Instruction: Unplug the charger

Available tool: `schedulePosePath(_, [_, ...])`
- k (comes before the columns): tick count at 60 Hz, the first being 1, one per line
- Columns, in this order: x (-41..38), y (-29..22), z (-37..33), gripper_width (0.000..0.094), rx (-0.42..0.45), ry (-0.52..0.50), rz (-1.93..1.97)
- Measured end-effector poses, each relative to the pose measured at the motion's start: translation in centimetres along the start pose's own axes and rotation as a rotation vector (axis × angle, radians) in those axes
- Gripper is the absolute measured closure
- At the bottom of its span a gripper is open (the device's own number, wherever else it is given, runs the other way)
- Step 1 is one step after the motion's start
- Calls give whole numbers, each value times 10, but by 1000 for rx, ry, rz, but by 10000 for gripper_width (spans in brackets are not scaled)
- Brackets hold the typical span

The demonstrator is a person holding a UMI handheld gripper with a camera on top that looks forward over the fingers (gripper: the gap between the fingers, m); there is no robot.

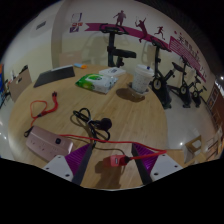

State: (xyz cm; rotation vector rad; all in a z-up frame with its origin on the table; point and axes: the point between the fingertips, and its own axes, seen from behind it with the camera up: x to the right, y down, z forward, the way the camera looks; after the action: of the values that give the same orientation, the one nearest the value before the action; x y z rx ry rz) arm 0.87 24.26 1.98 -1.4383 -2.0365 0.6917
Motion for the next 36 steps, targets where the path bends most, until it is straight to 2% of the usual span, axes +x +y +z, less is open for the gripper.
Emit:
schedulePosePath(3, [-4, -2, -14, 69, 11, -32, 8])
schedulePosePath(18, [-7, 7, -114, 81, 27, -94, 100])
schedulePosePath(36, [13, -15, -255, 72, 186, -103, 147])
